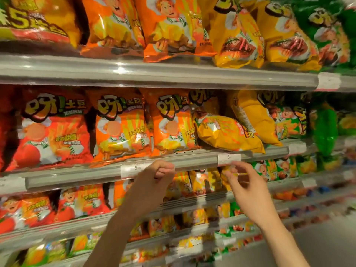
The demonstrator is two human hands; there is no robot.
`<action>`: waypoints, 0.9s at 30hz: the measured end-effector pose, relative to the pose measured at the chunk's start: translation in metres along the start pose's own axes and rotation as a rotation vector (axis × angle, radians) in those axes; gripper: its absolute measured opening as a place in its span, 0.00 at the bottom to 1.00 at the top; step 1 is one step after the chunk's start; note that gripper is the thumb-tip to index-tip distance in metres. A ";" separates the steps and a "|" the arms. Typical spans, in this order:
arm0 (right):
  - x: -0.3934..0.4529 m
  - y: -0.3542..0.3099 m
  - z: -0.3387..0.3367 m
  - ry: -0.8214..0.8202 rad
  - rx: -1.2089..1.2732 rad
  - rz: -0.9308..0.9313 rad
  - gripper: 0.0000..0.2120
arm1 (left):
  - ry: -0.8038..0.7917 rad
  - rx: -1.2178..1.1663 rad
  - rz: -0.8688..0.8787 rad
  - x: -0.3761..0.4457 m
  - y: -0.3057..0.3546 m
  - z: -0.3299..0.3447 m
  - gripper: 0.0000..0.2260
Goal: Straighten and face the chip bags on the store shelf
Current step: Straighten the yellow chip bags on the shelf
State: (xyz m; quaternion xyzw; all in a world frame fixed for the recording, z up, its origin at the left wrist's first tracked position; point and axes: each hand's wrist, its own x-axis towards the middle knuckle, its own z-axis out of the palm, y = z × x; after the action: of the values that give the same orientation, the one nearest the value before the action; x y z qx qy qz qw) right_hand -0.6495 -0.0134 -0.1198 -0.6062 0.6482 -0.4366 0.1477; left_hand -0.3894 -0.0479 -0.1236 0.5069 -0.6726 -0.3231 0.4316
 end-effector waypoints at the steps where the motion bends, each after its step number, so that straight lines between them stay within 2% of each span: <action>1: -0.005 0.008 -0.003 -0.013 0.007 0.038 0.15 | 0.003 0.015 -0.012 -0.003 -0.002 0.005 0.05; 5: -0.009 0.041 -0.018 -0.052 0.057 0.138 0.15 | 0.043 -0.040 -0.090 -0.012 0.000 0.028 0.04; 10: 0.014 0.077 -0.044 -0.108 0.135 0.161 0.10 | 0.132 -0.135 -0.098 -0.004 0.022 0.070 0.04; 12: 0.027 0.094 -0.057 -0.115 0.177 0.121 0.07 | 0.164 -0.132 -0.120 0.000 0.037 0.092 0.05; 15: 0.051 0.123 -0.081 -0.157 0.161 0.102 0.12 | 0.250 -0.068 -0.119 0.006 0.058 0.125 0.04; 18: 0.071 0.146 -0.107 -0.205 0.179 0.102 0.13 | 0.273 -0.003 -0.151 0.007 0.084 0.150 0.04; 24: 0.104 0.166 -0.139 -0.222 0.173 0.047 0.05 | 0.345 -0.010 -0.154 0.010 0.121 0.172 0.04; 27: 0.118 0.165 -0.149 -0.152 0.146 -0.046 0.13 | 0.373 0.007 -0.115 0.016 0.136 0.170 0.04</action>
State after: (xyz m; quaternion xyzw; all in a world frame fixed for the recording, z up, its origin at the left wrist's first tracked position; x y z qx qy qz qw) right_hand -0.8910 -0.0831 -0.1171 -0.6399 0.5872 -0.4389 0.2301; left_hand -0.6003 -0.0260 -0.0725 0.5972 -0.5520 -0.2452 0.5277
